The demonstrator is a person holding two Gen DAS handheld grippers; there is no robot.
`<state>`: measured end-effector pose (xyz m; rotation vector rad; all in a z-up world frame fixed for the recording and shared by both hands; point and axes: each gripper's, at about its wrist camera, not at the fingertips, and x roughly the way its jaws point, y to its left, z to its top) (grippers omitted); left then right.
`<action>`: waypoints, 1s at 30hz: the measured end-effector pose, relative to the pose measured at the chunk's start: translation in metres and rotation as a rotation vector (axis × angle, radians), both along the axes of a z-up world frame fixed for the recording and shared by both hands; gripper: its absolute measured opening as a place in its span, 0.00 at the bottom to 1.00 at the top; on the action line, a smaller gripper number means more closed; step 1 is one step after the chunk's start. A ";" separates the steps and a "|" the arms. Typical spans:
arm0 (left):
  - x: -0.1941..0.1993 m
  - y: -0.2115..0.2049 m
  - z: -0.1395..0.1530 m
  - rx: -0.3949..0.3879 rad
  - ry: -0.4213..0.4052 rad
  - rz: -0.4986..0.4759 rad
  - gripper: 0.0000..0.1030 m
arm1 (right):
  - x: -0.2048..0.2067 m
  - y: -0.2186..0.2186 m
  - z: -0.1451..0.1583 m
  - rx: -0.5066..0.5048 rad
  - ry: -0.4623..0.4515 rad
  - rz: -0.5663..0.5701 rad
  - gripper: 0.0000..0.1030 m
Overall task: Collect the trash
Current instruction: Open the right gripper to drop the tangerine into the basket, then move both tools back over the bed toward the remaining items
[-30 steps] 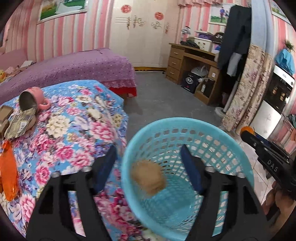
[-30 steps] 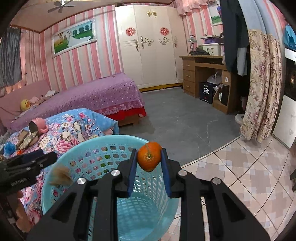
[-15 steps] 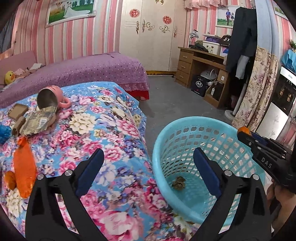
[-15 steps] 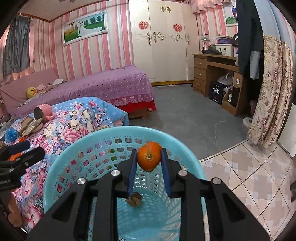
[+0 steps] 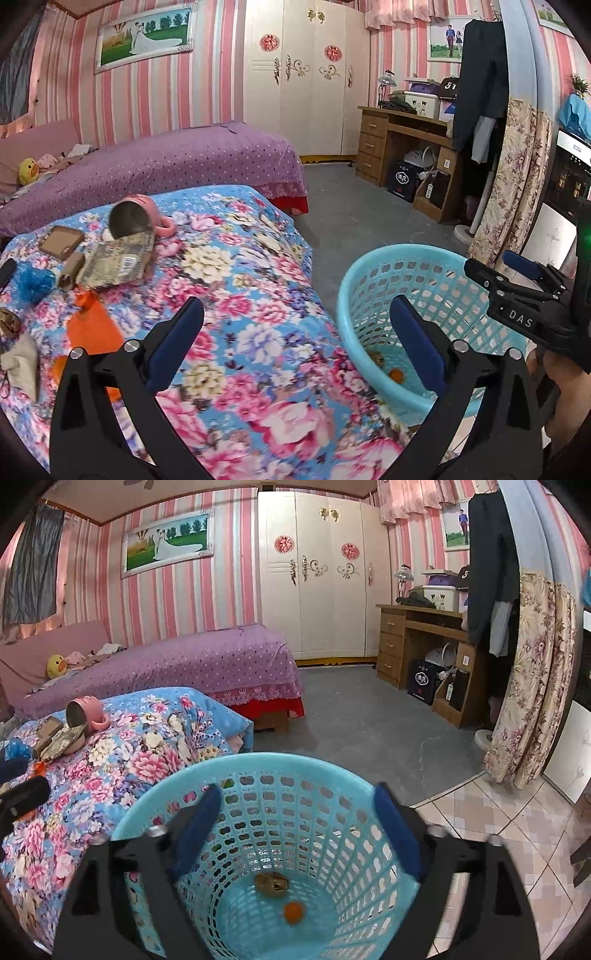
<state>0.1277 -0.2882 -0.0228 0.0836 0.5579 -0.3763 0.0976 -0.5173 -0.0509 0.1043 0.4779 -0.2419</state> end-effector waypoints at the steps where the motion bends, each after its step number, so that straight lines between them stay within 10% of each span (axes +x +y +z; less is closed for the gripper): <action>1: 0.000 0.004 0.002 -0.001 -0.001 0.004 0.95 | 0.000 0.003 0.001 -0.004 0.000 -0.002 0.90; 30: -0.008 0.207 0.026 0.045 -0.049 0.233 0.95 | 0.026 0.159 0.032 -0.016 -0.026 0.124 0.96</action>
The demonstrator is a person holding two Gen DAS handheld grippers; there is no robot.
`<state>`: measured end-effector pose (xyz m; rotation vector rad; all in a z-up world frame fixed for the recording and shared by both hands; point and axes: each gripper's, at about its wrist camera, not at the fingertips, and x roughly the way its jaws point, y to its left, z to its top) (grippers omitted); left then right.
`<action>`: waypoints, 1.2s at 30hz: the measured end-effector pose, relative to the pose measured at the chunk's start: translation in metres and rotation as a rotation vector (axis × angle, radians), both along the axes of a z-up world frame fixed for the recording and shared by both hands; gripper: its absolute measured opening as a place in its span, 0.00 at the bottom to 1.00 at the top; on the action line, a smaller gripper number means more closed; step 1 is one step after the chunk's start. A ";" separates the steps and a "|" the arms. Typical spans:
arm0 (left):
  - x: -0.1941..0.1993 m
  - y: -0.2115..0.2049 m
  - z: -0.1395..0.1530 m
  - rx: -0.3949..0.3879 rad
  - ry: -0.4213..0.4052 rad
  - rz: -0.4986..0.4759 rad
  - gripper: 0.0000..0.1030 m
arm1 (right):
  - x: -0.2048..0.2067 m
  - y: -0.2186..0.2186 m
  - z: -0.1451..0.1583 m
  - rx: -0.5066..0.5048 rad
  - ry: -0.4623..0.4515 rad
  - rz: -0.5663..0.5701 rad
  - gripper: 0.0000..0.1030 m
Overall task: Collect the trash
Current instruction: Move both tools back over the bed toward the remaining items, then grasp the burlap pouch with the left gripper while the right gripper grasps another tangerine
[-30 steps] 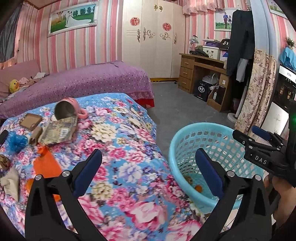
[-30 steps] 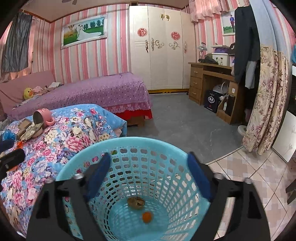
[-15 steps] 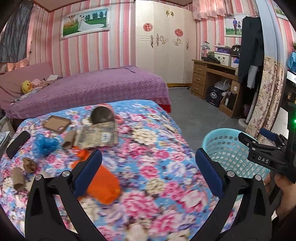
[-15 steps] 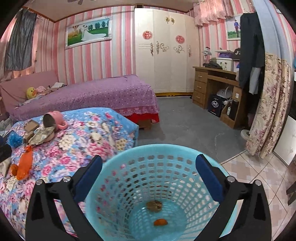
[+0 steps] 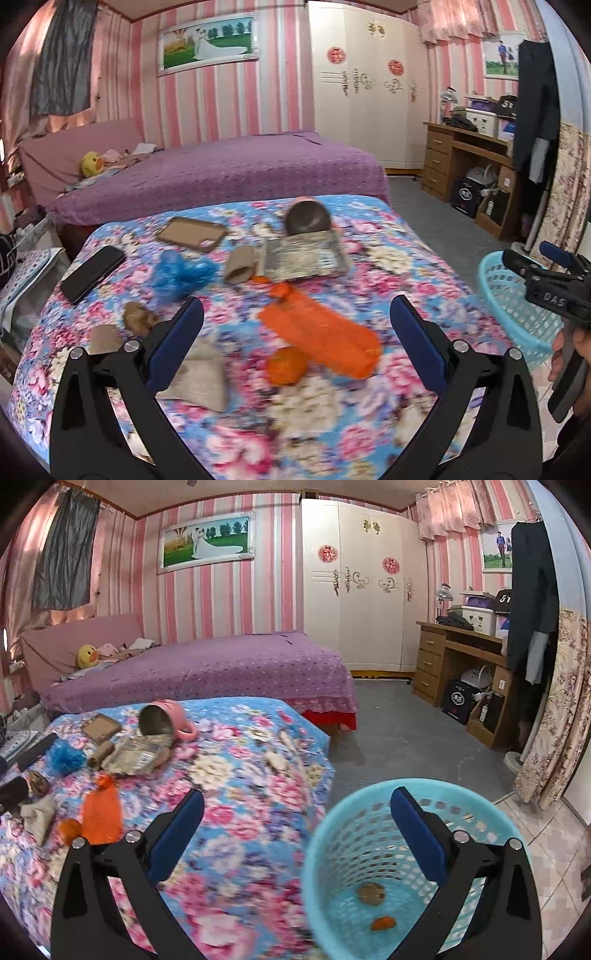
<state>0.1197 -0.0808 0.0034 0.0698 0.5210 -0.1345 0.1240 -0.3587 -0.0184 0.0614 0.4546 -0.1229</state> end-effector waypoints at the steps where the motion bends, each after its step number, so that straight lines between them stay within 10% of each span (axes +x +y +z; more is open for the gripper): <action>1: 0.001 0.006 -0.001 -0.002 0.001 0.009 0.95 | 0.000 0.005 0.001 0.000 0.001 0.002 0.96; 36: 0.015 0.191 -0.046 -0.015 0.141 0.185 0.95 | 0.021 0.134 -0.018 -0.007 0.002 0.055 0.96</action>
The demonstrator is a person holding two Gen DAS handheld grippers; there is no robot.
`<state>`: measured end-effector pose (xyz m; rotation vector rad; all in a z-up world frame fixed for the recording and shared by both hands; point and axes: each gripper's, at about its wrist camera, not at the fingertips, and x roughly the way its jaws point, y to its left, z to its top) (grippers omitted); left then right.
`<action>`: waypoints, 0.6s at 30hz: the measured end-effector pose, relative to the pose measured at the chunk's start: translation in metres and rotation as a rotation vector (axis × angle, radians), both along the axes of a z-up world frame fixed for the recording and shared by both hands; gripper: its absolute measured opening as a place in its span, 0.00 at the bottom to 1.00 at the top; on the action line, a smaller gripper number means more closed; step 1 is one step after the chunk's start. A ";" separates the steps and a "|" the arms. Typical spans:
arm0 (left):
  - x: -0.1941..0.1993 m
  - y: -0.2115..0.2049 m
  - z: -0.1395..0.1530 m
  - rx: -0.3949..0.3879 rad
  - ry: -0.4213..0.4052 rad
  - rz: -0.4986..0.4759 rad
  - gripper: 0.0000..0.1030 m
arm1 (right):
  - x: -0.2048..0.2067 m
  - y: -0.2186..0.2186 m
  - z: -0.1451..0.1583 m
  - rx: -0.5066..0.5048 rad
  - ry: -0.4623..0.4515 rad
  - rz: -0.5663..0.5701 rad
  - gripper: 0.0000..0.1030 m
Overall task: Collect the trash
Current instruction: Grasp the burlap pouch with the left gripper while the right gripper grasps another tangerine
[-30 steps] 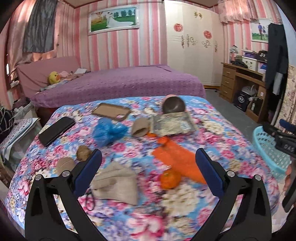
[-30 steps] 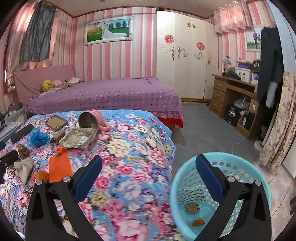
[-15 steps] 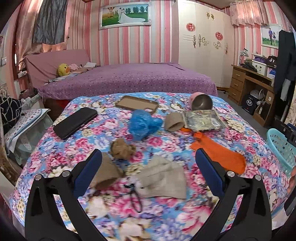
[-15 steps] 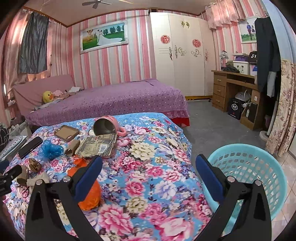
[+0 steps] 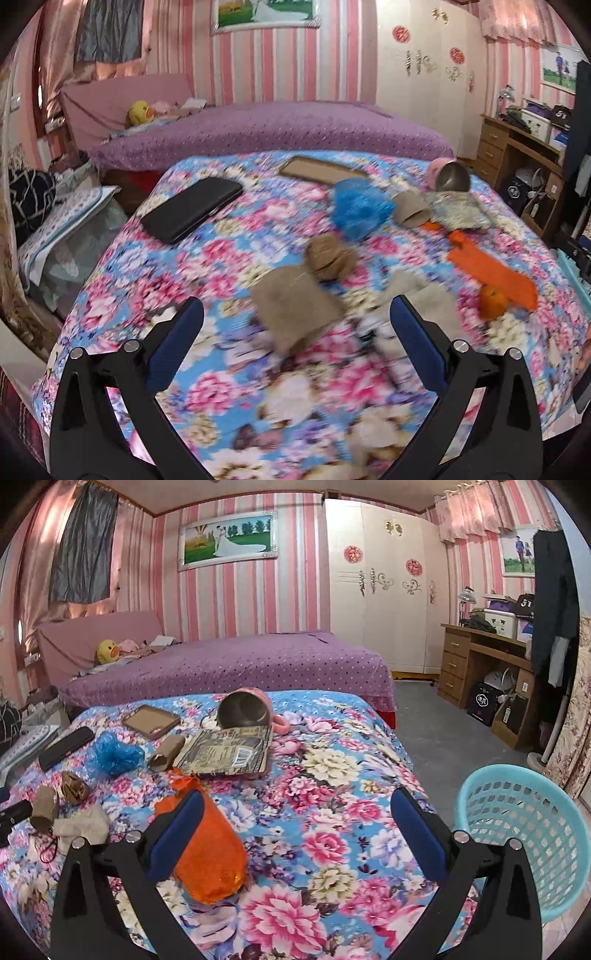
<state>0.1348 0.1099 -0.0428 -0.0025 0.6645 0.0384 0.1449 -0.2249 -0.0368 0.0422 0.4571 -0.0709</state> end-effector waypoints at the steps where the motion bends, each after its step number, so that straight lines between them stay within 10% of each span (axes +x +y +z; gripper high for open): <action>1: 0.001 0.005 -0.003 -0.002 0.011 0.009 0.95 | 0.002 0.001 -0.002 -0.006 0.006 0.003 0.96; 18: 0.038 -0.007 -0.026 -0.073 0.105 -0.014 0.81 | 0.015 0.028 -0.013 -0.043 0.060 0.096 0.96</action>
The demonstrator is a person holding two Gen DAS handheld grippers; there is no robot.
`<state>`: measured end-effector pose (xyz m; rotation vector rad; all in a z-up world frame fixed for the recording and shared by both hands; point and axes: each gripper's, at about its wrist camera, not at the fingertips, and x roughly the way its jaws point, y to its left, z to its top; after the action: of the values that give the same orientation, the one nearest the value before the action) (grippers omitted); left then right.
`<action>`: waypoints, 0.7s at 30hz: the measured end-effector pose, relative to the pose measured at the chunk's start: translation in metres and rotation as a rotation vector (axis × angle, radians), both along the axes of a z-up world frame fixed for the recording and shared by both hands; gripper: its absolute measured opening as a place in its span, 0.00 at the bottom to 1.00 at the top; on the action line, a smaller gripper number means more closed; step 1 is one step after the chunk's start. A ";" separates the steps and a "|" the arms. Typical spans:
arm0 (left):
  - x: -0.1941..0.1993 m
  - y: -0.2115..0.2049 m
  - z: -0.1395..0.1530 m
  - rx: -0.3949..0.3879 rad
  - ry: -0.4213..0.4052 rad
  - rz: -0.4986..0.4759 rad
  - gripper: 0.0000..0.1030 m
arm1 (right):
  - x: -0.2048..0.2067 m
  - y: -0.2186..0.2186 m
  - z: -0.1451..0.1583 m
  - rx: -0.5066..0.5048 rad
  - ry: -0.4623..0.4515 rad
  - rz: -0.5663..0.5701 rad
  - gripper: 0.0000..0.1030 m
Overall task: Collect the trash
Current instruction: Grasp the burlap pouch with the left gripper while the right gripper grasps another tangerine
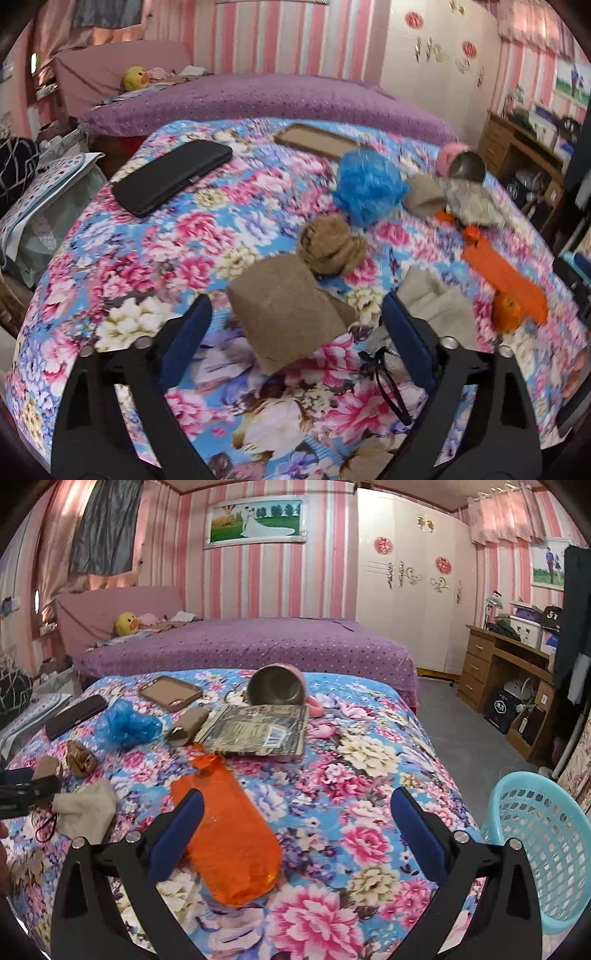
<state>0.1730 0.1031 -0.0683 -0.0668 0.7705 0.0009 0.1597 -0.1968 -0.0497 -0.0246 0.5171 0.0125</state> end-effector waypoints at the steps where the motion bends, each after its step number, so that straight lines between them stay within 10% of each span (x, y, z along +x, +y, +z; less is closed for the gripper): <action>1: 0.002 -0.001 -0.004 -0.001 0.019 -0.007 0.71 | 0.000 0.002 -0.001 0.001 0.009 0.009 0.96; 8: -0.002 0.016 -0.002 -0.088 0.013 0.006 0.57 | -0.003 0.014 -0.003 0.031 0.035 0.044 0.96; 21: -0.025 0.019 0.013 0.054 -0.064 0.027 0.57 | -0.009 0.054 -0.016 0.001 0.089 0.105 0.95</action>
<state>0.1483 0.1216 -0.0554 -0.0253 0.7048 0.0451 0.1506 -0.1430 -0.0658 -0.0500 0.6039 0.1166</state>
